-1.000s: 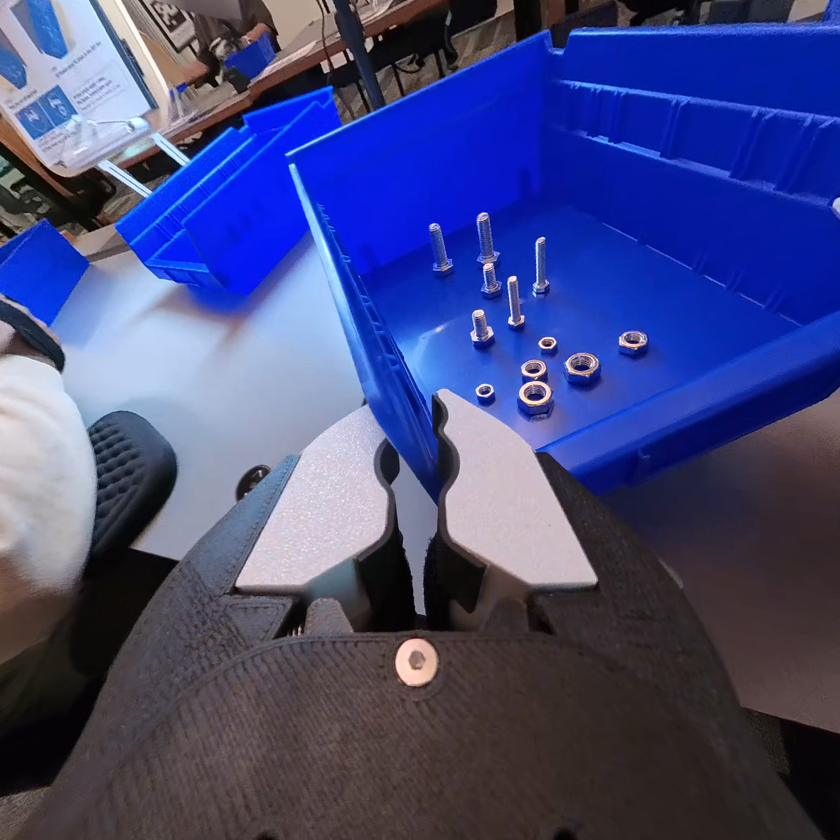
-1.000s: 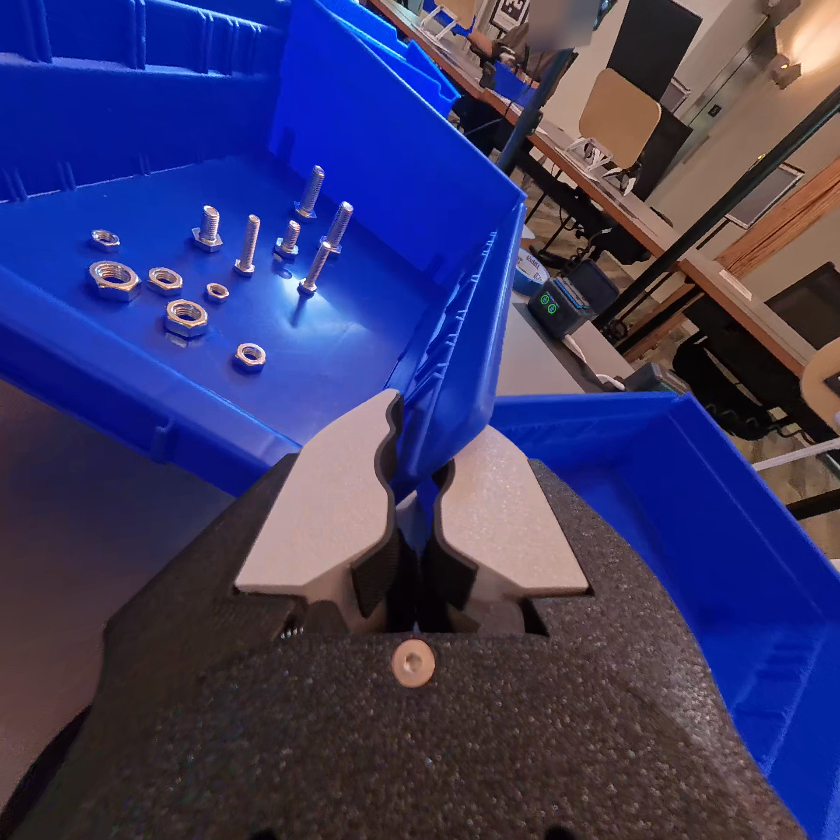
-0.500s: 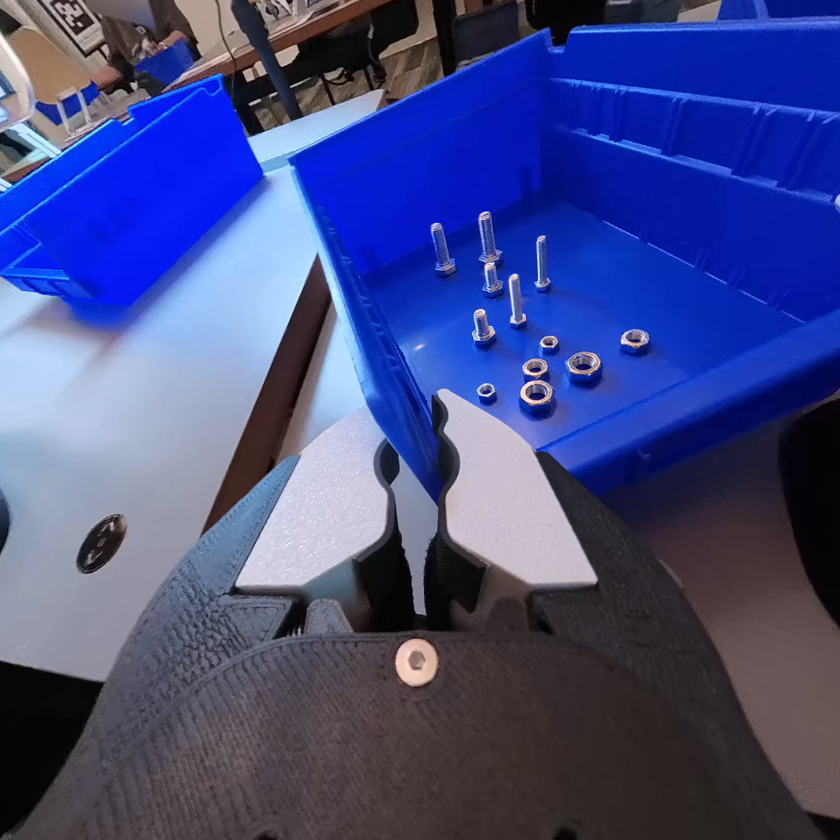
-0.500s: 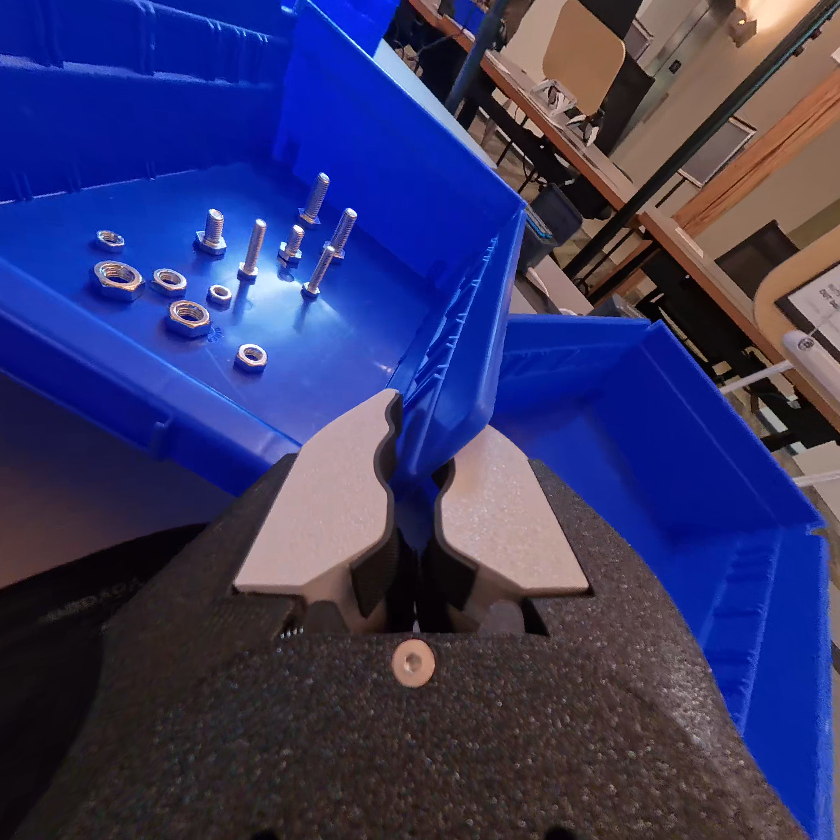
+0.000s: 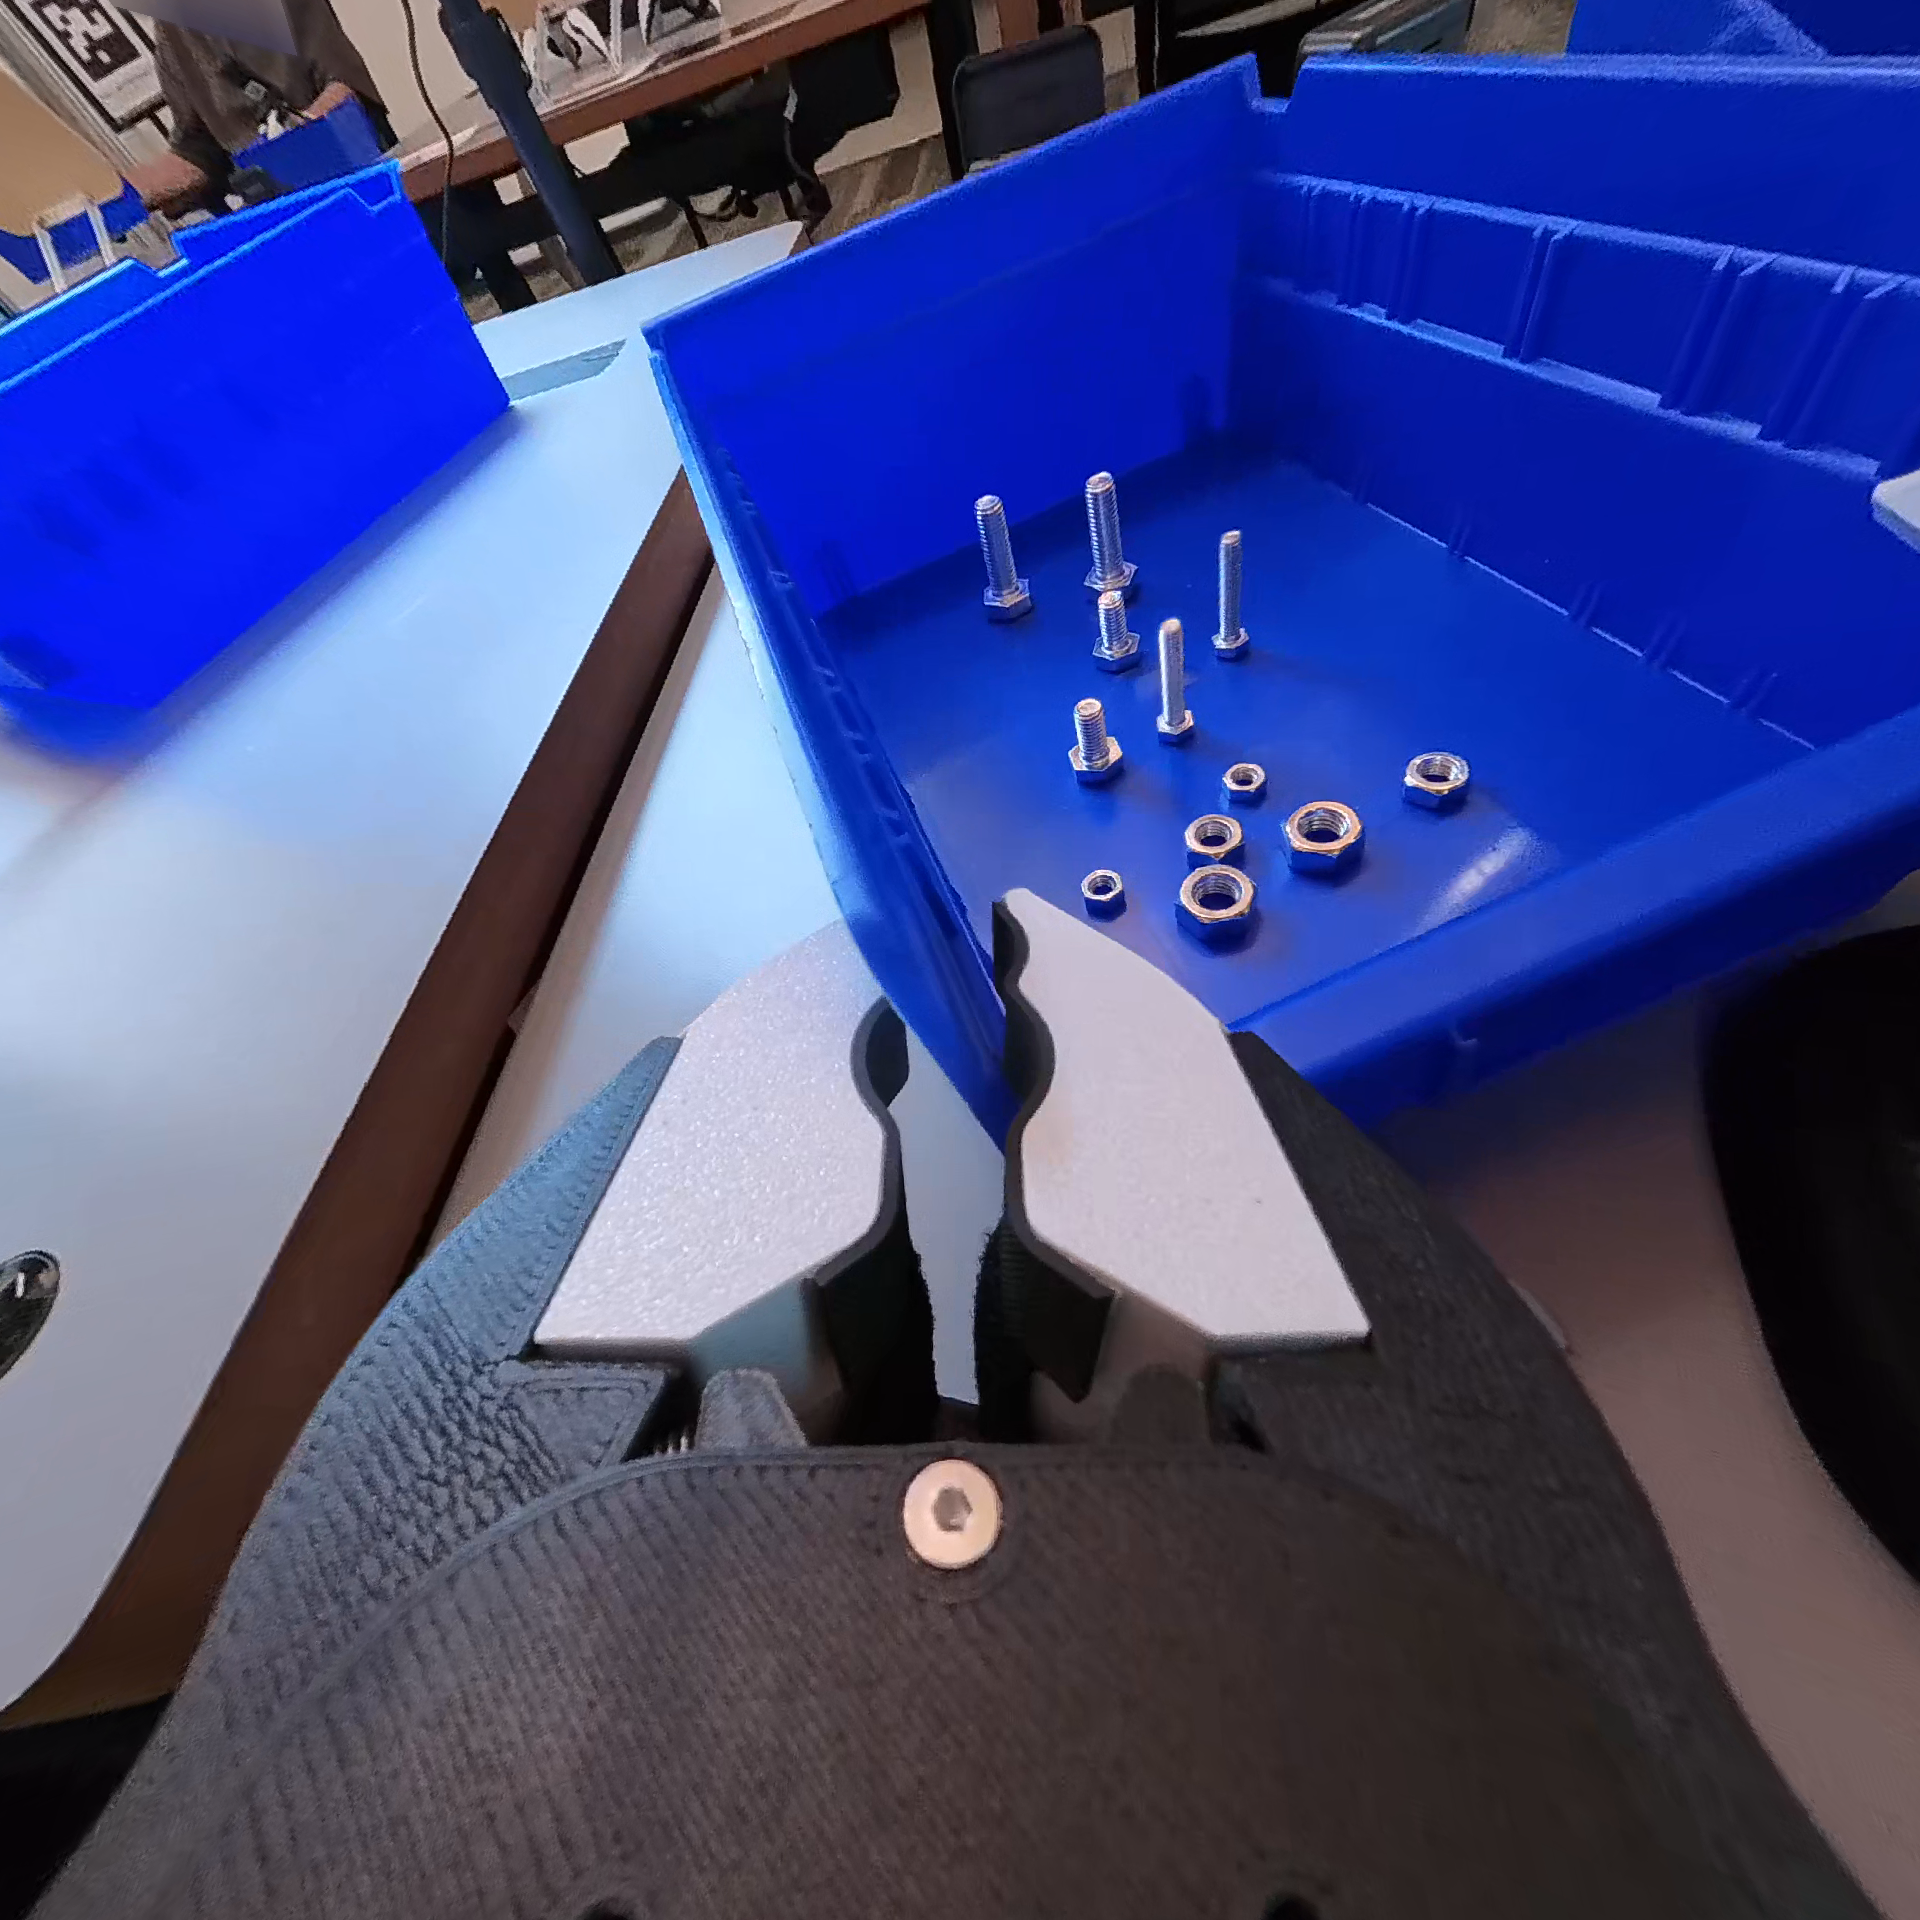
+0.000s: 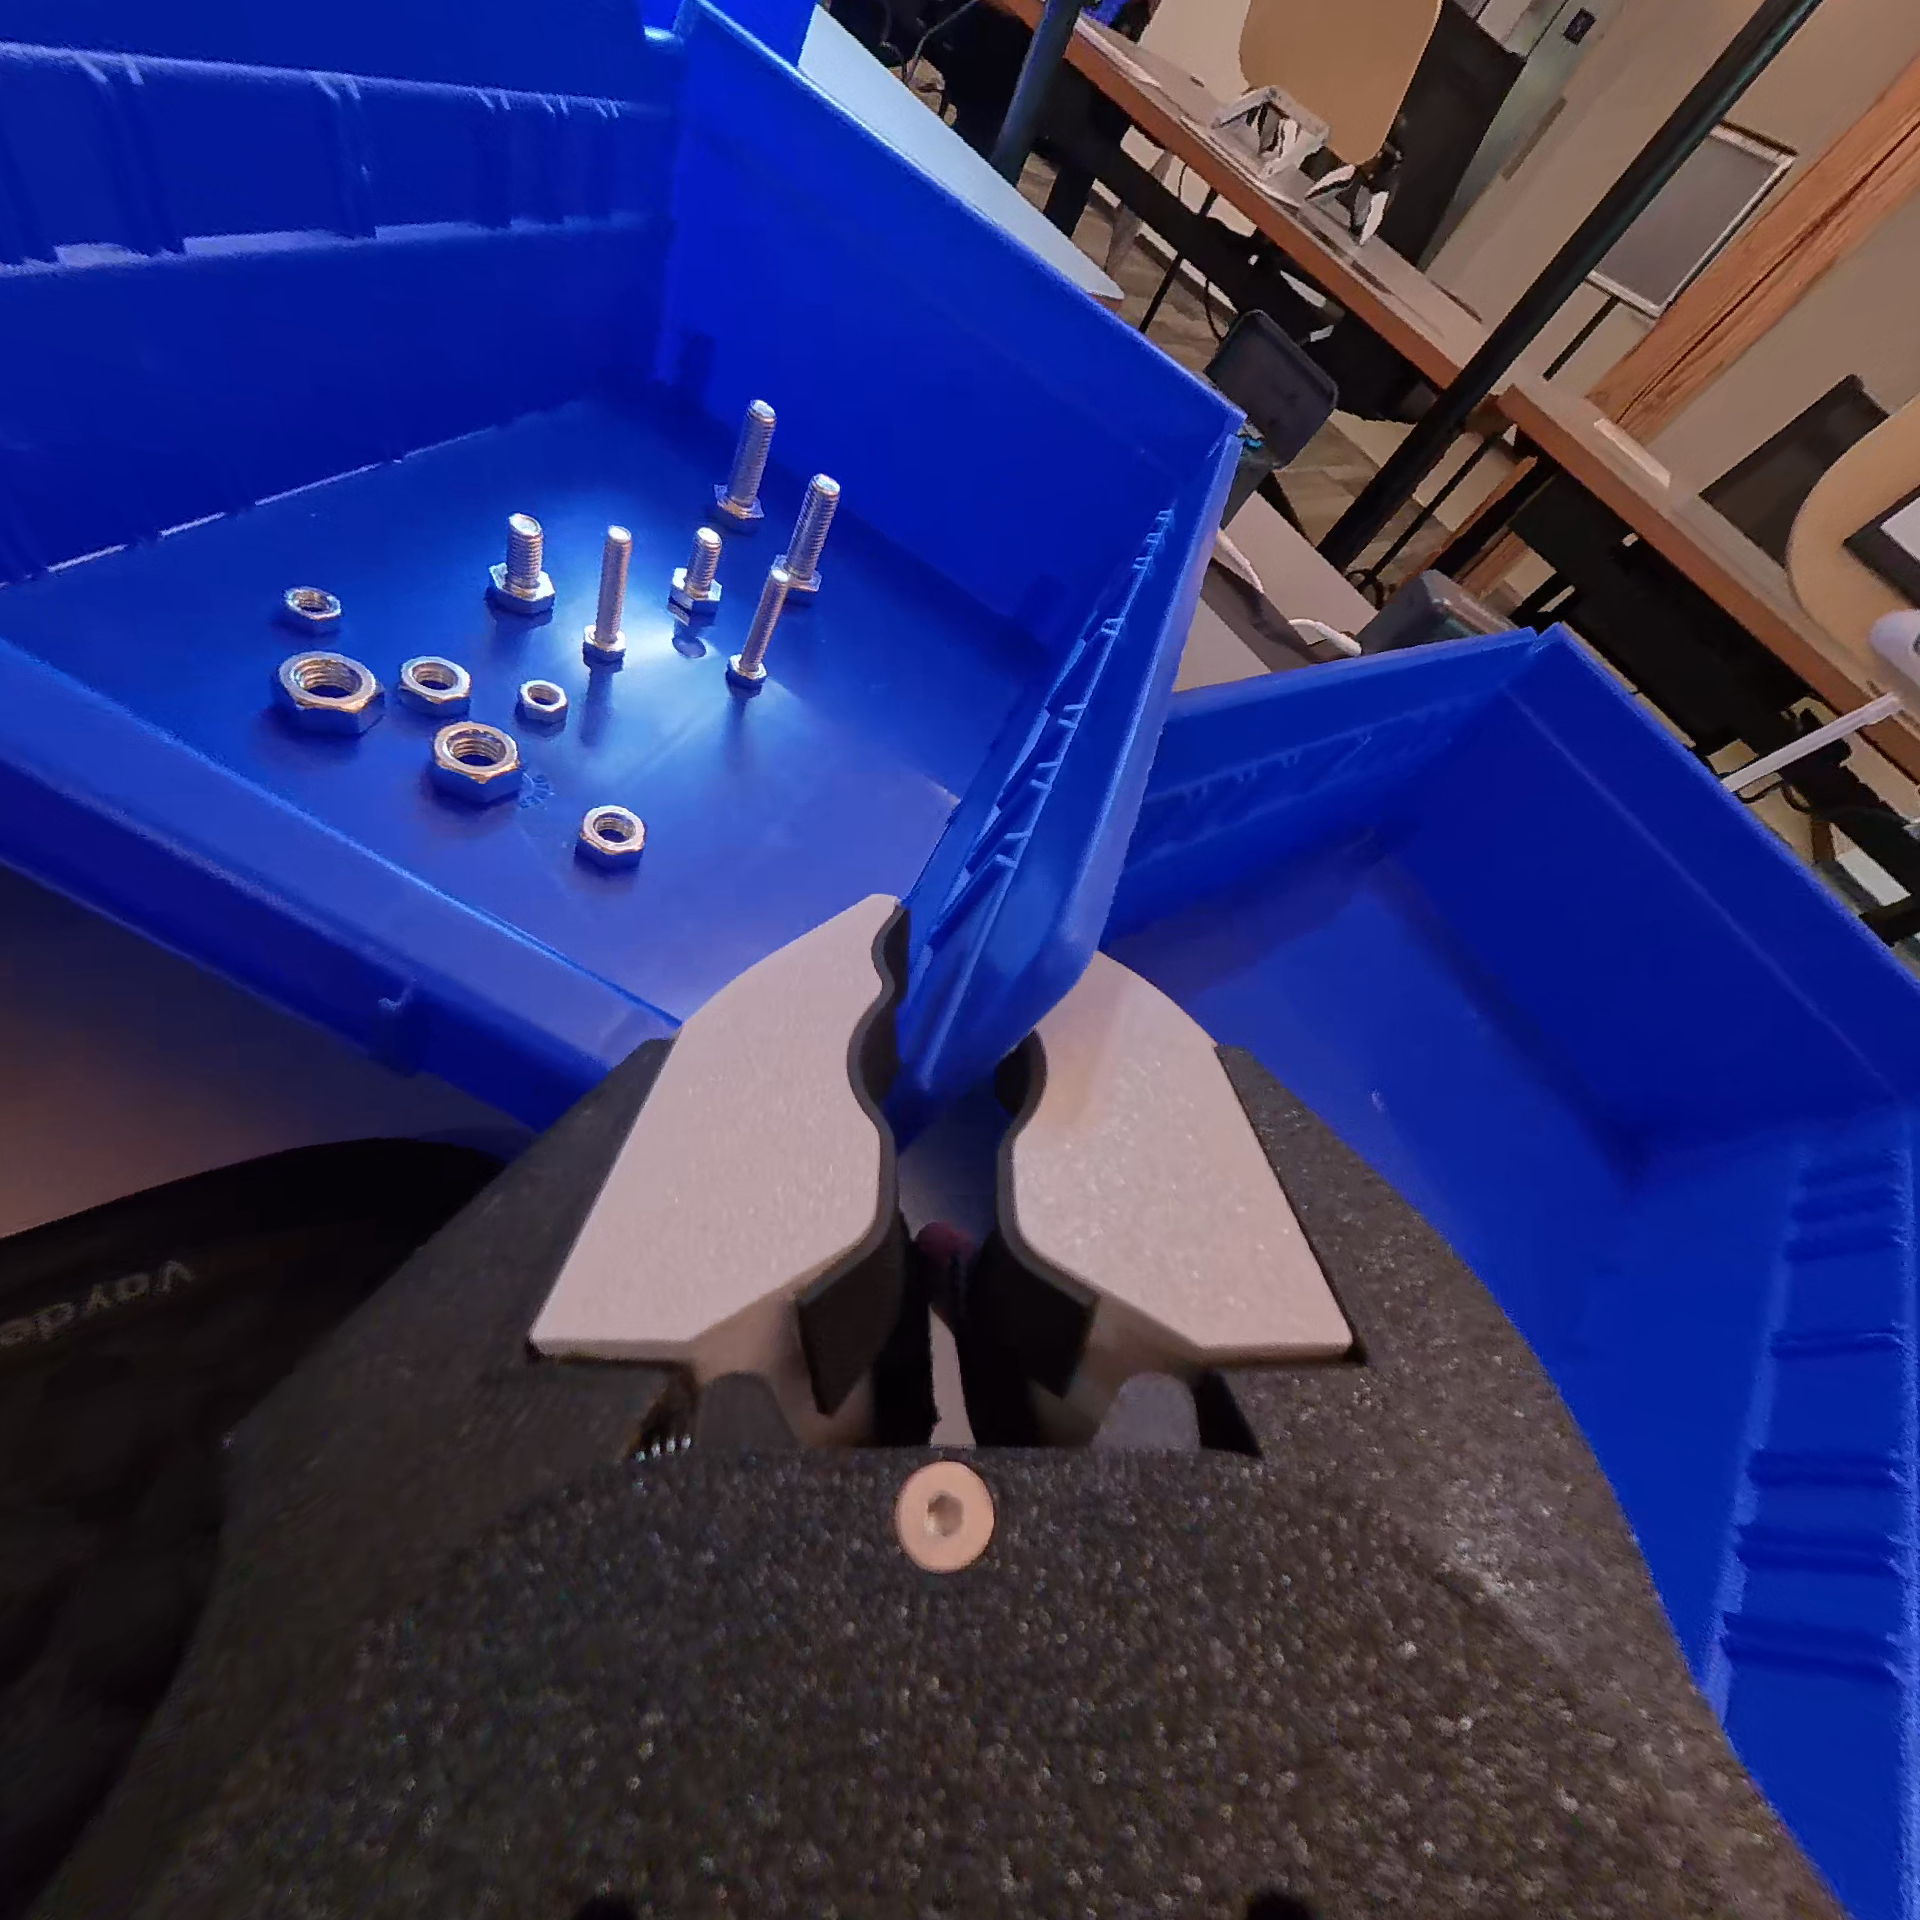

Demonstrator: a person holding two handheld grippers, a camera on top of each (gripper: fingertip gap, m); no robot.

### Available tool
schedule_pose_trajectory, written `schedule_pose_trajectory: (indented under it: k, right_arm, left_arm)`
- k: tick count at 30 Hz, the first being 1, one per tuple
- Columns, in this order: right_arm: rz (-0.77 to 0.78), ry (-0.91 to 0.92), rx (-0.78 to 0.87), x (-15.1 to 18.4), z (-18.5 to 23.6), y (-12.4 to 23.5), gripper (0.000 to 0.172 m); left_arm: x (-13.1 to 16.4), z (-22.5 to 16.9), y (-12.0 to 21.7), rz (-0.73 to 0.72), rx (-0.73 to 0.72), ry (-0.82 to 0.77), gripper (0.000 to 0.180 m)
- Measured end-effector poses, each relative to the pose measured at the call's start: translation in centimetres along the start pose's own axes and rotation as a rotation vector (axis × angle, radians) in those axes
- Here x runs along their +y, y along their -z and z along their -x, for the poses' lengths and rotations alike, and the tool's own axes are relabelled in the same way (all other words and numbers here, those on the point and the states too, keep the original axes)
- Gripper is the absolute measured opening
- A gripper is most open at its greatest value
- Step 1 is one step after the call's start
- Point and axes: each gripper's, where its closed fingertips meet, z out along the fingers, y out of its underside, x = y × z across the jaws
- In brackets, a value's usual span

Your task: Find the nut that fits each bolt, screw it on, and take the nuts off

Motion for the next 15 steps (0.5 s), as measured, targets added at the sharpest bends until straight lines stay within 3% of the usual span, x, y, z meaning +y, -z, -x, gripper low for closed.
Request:
schedule_pose_trajectory:
  k: [6, 8, 11, 15]
  right_arm:
    - [0.031, 0.003, -0.059, 0.7, 1.0, -0.1, 0.027]
    - [0.009, -0.028, -0.081, 0.2, 1.0, 0.3, 0.053]
    - [-0.035, -0.069, -0.139, -1.1, 0.8, 1.8, 0.069]
    - [-0.14, -0.214, -0.108, -2.2, -3.2, 5.5, 0.076]
  left_arm:
    - [0.8, -0.4, -0.2, -0.002, 0.018, 0.024, 0.017]
    - [0.7, -0.4, 0.0, -0.008, 0.03, 0.042, 0.022]
    - [0.7, 0.0, 0.4, -0.006, 0.023, 0.059, 0.035]
    - [-0.1, 0.8, 1.9, -0.061, -0.005, 0.103, 0.051]
